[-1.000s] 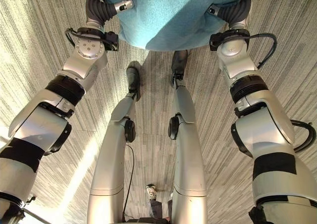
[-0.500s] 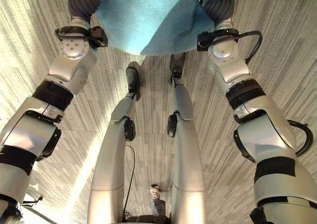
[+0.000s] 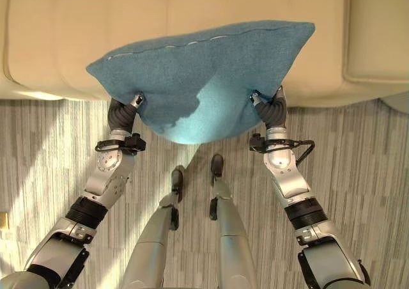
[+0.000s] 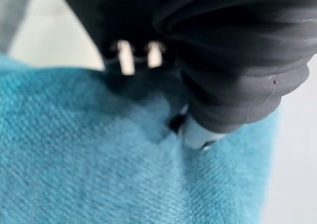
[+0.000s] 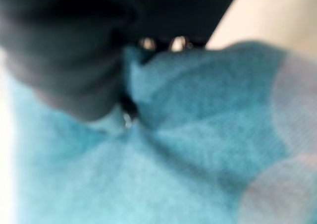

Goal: Pick up all the scattered cushions and arrange them neatly on the sofa.

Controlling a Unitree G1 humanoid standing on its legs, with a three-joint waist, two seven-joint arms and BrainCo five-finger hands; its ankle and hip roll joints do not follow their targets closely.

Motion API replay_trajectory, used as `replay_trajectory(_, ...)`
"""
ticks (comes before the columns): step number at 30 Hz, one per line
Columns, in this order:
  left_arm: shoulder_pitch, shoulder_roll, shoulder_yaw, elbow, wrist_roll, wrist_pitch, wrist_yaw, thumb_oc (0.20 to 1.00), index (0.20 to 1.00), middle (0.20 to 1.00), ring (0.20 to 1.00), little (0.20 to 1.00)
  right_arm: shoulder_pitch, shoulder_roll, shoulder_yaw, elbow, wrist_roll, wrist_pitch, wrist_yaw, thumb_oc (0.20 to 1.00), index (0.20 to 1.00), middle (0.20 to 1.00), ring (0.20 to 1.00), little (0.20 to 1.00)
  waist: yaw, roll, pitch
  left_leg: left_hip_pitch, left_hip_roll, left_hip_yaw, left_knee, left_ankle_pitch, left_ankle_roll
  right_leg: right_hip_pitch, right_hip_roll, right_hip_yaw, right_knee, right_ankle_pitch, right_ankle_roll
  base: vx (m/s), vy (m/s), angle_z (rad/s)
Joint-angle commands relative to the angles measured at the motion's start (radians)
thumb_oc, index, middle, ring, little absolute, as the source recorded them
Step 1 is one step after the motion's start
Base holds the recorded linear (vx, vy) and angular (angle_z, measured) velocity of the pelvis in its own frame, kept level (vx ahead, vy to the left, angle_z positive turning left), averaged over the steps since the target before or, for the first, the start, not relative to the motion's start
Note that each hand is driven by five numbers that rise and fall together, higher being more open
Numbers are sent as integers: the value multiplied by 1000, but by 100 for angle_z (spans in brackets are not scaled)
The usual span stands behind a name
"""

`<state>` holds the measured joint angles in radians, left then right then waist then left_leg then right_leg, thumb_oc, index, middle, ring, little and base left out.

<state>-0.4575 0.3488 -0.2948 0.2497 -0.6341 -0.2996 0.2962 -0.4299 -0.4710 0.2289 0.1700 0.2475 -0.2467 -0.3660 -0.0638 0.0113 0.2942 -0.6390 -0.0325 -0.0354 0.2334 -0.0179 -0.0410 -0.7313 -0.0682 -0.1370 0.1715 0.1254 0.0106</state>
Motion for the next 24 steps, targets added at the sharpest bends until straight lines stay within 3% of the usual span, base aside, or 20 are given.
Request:
replay_trajectory(1, -40, -50, -60, -72, 76, -76, -85, 200, 200, 200, 200, 200, -13, 38, 26, -56, -69, -95, 71, 200, 200, 200, 200, 200, -2, 17, -112, 71, 40, -38, -170, 126, -86, 121, -18, -44, 27, -125, 88, 132, -36, 1)
replay_trajectory(4, 88, -45, -55, -106, 106, -64, -114, 200, 200, 200, 200, 200, 142, 40, -20, -88, -100, -91, 101, 200, 200, 200, 200, 200, -1, 11, -141, 233, 53, -34, -219, 124, -92, 295, -7, -64, -13, -144, 86, 249, -74, 10)
replay_trajectory(11, 236, -16, -22, -100, 117, -50, -153, 200, 200, 200, 200, 200, 296, 28, -95, -100, -108, -89, 119, 200, 200, 200, 200, 200, -16, -23, -188, 339, 93, -13, -129, 69, -100, 509, 7, -64, -90, -172, 76, 151, -55, 21)
replay_trajectory(15, 278, -29, -31, -91, 105, -25, -169, 200, 200, 200, 200, 200, 321, 10, -118, -105, -107, -74, 123, 200, 200, 200, 200, 200, 5, -39, -216, 304, 54, 28, -153, 91, -71, 604, 7, -67, -155, -165, 85, 224, 66, 10)
replay_trajectory(16, 297, -29, -17, -117, 101, -21, -183, 200, 200, 200, 200, 200, 319, 11, -114, -106, -114, -67, 130, 200, 200, 200, 200, 200, 27, -43, -219, 292, 34, 36, -160, 84, -60, 623, 21, -32, -150, -172, 91, 240, 161, -2)
replay_trajectory(20, 351, -10, -15, -154, 120, -13, -204, 200, 200, 200, 200, 200, 339, 37, -118, -112, -114, -59, 153, 200, 200, 200, 200, 200, 44, -57, -242, 350, 14, -5, -152, 47, -29, 667, -11, 14, -143, -177, 118, 265, 227, -74)
replay_trajectory(23, 367, 14, 2, -181, 127, -9, -211, 200, 200, 200, 200, 200, 329, 59, -113, -111, -118, -58, 166, 200, 200, 200, 200, 200, 64, -62, -238, 383, 15, 23, -132, 7, 7, 657, -44, 48, -77, -162, 146, 158, 248, -93)
replay_trajectory(24, 367, 31, 8, -194, 120, -3, -214, 200, 200, 200, 200, 200, 318, 68, -106, -114, -113, -50, 183, 200, 200, 200, 200, 200, 68, -61, -228, 401, 18, 40, -116, -7, 28, 626, -58, 67, 21, -123, 163, 126, 240, -116)
